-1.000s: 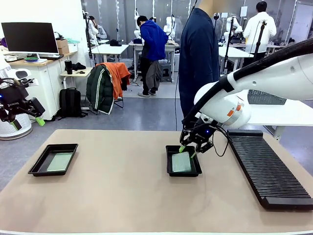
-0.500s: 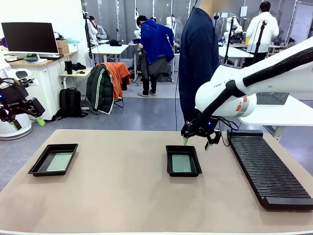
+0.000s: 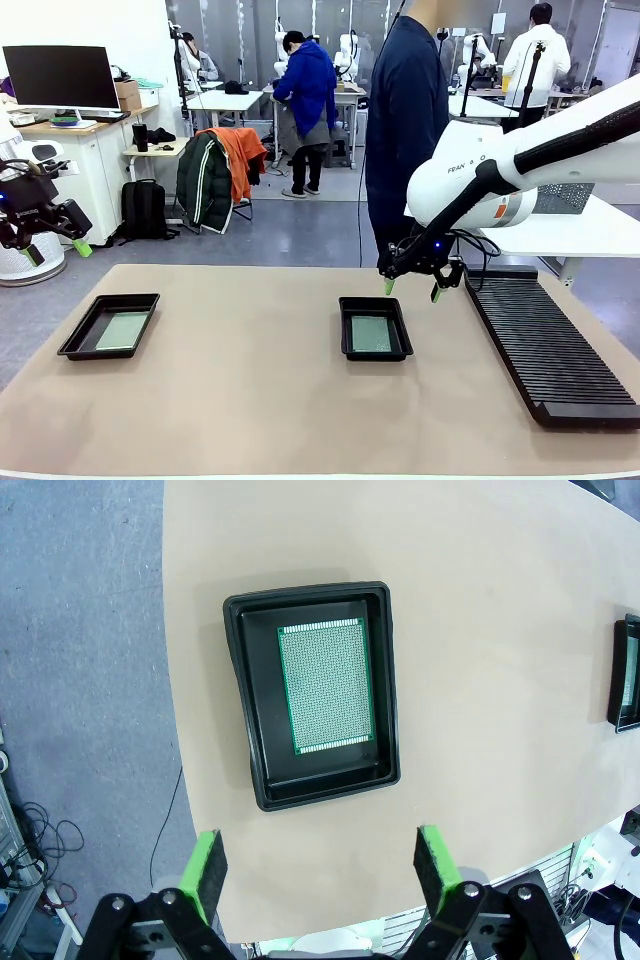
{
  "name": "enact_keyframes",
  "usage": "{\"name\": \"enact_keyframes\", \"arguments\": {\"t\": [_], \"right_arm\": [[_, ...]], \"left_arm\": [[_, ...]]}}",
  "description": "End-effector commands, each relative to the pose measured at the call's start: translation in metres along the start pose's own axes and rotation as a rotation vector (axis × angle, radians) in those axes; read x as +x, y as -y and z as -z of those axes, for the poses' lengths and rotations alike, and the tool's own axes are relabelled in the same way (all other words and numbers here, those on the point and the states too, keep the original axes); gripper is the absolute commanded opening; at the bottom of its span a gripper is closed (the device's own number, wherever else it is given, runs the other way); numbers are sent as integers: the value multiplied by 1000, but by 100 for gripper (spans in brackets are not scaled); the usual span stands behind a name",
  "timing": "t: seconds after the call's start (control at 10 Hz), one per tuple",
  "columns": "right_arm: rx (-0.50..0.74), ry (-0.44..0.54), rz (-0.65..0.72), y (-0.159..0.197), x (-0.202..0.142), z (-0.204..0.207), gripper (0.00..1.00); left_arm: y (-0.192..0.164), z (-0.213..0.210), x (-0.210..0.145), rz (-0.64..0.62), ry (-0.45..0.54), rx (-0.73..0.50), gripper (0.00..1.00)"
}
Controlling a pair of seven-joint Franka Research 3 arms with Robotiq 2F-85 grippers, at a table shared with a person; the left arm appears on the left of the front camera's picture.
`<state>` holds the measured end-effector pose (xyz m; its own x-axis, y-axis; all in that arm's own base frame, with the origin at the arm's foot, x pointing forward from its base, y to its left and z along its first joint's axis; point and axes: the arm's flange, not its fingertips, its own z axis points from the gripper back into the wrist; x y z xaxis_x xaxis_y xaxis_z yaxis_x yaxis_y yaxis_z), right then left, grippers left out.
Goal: Inspect and transfer BCBs to ESD trays.
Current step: Pick up the Blank PCB from the PCB Rack and place it in the right ESD tray.
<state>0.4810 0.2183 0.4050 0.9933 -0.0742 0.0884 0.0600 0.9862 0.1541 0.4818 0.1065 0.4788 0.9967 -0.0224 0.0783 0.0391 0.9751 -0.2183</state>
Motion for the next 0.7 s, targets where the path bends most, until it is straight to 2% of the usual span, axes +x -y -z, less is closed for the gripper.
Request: {"name": "enact_keyframes", "arguments": {"t": [0.0, 0.6], "right_arm": [[3, -2, -1, -2, 0, 1, 100], [3, -2, -1, -2, 0, 1, 100]], "left_arm": [[-1, 1, -1, 10, 7, -18, 100], [-1, 1, -1, 10, 7, -18, 100]]}}
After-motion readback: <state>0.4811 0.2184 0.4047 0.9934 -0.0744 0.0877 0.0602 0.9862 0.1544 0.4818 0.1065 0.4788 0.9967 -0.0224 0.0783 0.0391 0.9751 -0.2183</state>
